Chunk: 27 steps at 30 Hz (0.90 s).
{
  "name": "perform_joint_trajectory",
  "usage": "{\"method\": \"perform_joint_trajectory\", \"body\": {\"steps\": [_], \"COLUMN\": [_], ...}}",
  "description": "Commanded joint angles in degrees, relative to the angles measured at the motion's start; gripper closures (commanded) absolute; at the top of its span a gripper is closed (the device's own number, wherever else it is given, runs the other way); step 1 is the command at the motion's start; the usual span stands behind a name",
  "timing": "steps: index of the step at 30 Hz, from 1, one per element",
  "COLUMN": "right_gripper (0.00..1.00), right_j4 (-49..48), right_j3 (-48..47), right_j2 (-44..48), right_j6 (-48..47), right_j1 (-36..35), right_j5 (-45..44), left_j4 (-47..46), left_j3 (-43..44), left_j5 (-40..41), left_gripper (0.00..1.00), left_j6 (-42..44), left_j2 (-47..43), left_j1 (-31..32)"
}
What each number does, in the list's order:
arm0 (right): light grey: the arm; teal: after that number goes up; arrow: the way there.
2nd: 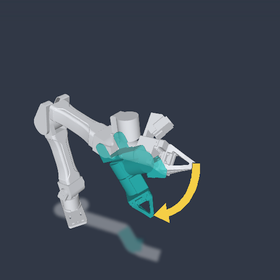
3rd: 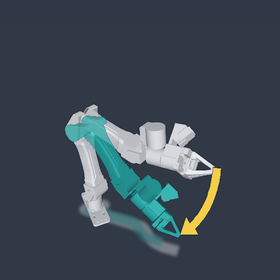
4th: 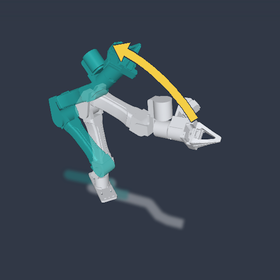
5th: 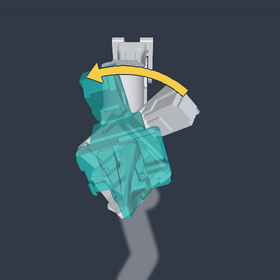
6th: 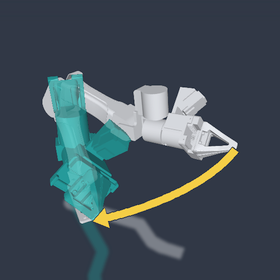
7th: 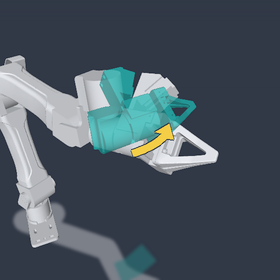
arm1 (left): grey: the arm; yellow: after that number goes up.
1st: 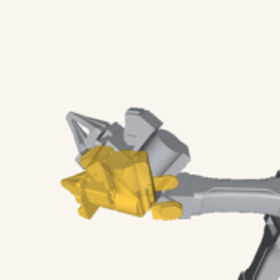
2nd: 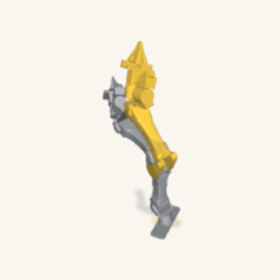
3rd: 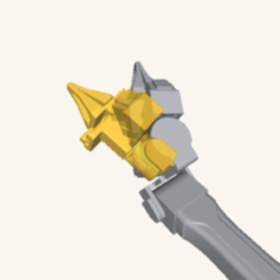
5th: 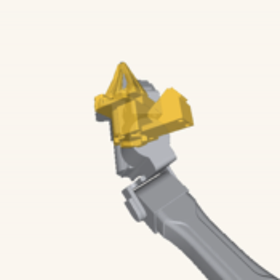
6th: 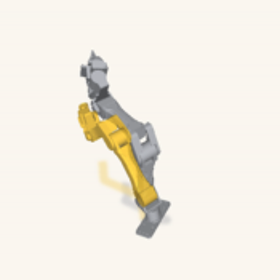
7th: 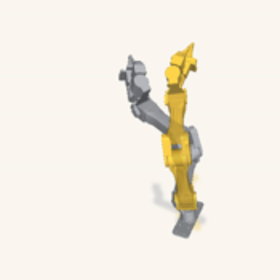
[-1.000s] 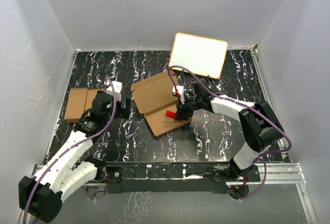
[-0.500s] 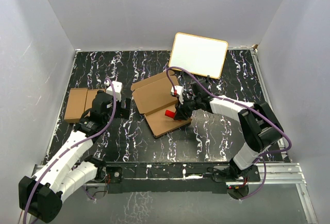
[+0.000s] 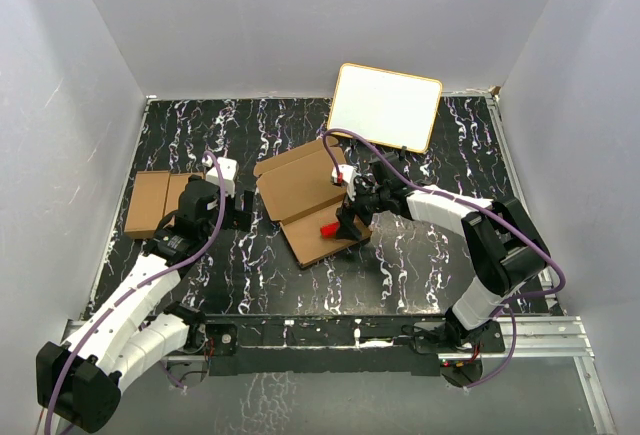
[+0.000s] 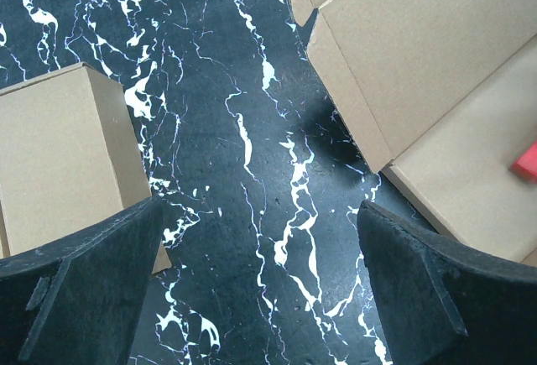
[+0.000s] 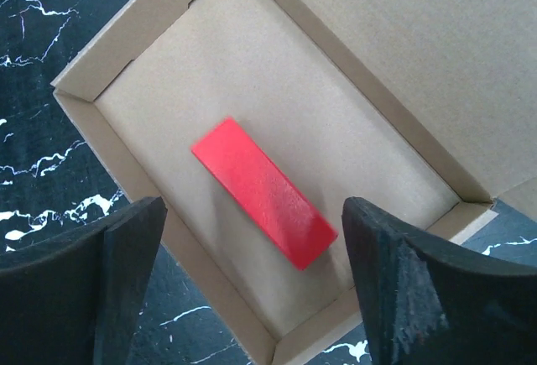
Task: Fold the paper box
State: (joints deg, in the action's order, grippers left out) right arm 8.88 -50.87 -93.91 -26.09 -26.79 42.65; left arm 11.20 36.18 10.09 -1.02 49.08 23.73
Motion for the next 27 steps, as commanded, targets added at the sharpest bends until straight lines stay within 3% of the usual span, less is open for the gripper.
{"method": "perform_joint_trajectory", "body": {"steps": [1, 10, 16, 23, 27], "right_gripper": [0.02, 0.02, 0.02, 0.01, 0.02], "right_j4": [-3.8, -2.6, 0.9, -0.2, 5.5], "right_j3": [-1.9, -3.1, -6.3, -10.4, -16.5], "right_j2": [-0.5, 0.2, 2.6, -0.9, -3.4], "right_j6": [0.1, 0.3, 0.6, 6.9, 5.4], "right_j1": [-0.2, -0.2, 2.0, 15.1, 16.7], "right_j5": [0.5, -0.1, -0.5, 21.7, 20.5], "left_j4": [0.0, -0.7, -6.8, -21.8, -26.9], "left_j3": [1.1, 1.2, -0.9, -7.7, -6.9], "left_j5": [0.6, -0.2, -6.4, -13.0, -19.5], "left_gripper": [0.03, 0.03, 0.03, 0.03, 0.03], "left_j6": [0.5, -1.2, -12.2, -27.3, -32.1], "left_j2": [-0.6, -1.4, -4.7, -4.3, 1.5], "left_j1": [-0.3, -0.2, -0.7, -1.5, -4.2]}}
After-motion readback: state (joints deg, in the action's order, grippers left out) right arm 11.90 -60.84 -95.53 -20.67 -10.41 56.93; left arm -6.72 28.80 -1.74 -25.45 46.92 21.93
